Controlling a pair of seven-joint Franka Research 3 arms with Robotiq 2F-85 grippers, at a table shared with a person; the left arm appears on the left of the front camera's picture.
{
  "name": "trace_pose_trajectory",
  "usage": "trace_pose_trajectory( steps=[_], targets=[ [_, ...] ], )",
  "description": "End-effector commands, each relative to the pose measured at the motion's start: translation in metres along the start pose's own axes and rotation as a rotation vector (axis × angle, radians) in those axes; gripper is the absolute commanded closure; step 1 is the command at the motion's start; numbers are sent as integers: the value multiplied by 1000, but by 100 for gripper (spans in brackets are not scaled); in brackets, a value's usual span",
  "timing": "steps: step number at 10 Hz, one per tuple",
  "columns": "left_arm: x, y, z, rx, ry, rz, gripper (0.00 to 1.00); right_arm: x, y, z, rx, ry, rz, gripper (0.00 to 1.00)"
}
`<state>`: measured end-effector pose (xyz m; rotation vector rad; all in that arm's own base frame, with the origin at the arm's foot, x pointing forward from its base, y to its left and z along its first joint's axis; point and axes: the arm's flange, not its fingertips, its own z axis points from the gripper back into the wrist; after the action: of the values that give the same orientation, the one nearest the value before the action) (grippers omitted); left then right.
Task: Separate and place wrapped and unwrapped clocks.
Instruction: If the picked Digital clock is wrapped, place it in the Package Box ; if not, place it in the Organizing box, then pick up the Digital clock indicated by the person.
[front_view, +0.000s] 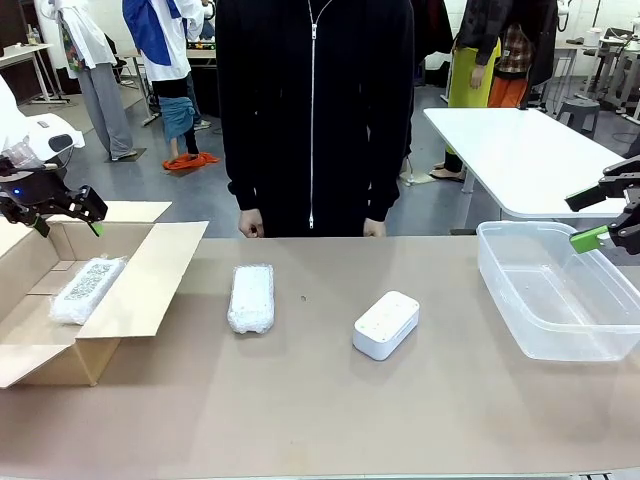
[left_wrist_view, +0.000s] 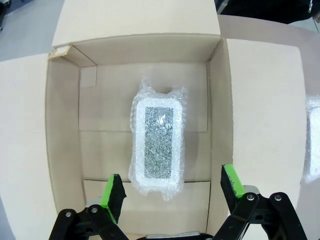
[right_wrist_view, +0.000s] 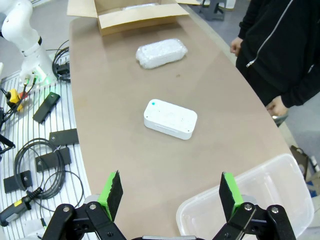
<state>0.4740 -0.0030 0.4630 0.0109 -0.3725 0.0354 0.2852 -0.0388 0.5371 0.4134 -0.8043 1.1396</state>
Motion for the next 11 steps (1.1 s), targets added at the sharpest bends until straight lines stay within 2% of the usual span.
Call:
trace_pose_trajectory(
  steps=[1, 11],
  targets=[
    [0, -1, 0, -2, 4, 0, 0, 2, -3, -1, 20, -33, 6, 0],
    [0, -1, 0, -2, 4, 0, 0, 2, -3, -1, 20, -33, 6, 0]
  ],
)
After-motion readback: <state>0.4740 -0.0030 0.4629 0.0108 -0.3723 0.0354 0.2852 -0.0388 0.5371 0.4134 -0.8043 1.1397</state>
